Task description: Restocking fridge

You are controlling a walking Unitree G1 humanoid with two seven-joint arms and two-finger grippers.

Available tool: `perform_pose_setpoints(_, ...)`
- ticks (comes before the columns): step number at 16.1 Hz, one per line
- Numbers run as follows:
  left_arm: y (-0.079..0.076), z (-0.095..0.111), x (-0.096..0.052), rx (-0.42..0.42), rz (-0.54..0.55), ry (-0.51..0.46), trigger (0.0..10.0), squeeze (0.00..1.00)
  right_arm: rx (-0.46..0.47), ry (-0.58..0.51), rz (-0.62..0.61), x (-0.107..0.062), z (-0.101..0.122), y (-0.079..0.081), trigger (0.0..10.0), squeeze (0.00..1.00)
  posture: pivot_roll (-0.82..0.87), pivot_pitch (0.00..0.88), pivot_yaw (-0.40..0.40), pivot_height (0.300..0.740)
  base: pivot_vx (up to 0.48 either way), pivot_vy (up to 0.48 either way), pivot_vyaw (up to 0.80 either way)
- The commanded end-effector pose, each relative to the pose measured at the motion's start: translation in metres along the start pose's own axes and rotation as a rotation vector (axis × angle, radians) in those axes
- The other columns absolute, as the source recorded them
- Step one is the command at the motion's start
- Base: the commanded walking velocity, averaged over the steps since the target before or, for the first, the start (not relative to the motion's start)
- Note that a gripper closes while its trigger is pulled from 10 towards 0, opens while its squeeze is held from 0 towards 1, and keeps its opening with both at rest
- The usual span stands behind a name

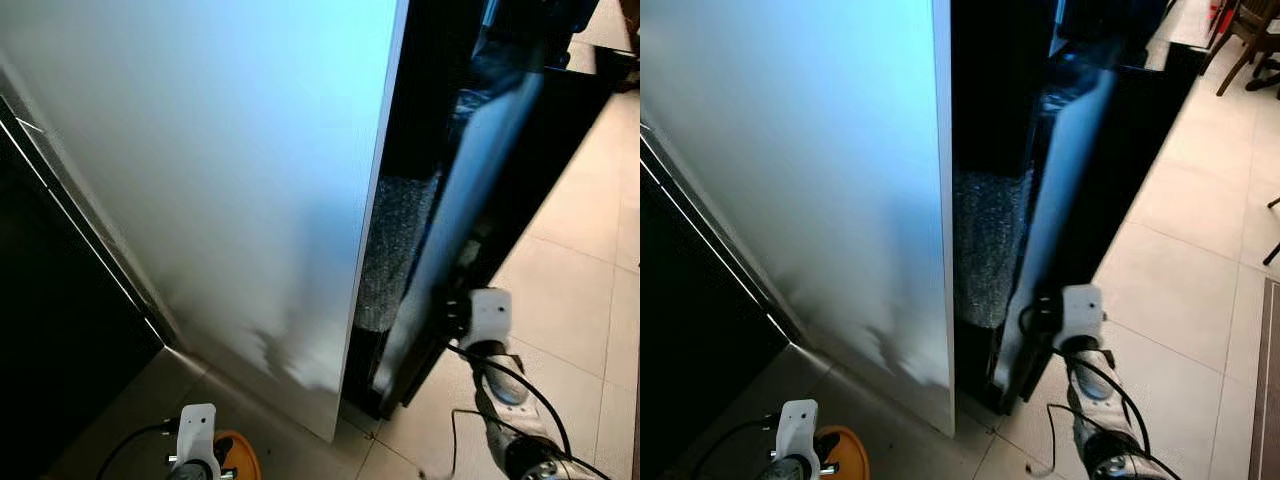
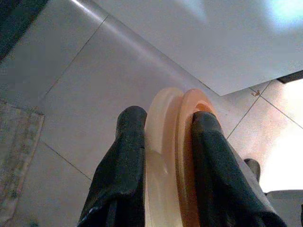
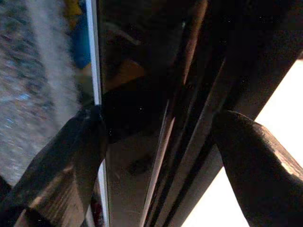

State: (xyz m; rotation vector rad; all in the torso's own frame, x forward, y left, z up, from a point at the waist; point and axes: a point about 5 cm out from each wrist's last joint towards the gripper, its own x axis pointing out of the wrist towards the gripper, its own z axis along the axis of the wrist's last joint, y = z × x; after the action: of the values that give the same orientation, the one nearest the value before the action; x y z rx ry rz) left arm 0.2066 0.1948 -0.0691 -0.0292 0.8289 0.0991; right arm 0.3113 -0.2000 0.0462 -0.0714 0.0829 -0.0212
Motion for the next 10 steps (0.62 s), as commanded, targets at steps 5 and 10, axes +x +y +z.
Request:
perform_pose_setpoints(5, 0.013, -0.04, -0.011, -0.019, 0.008, 0.135, 10.0, 0.0, 0.033, 0.138, -0.347, -0.028, -0.025, -0.071, 10.0, 0.0, -0.09, 0.085, -0.031, 0.74, 0.0, 0.0, 0.0)
perform_pose_setpoints(10, 0.019, -0.043, -0.013, -0.02, 0.016, 0.139, 10.0, 0.0, -0.018, 0.163, -0.453, -0.041, -0.029, -0.094, 10.0, 0.0, -0.1, 0.083, -0.032, 0.74, 0.0, 0.0, 0.0)
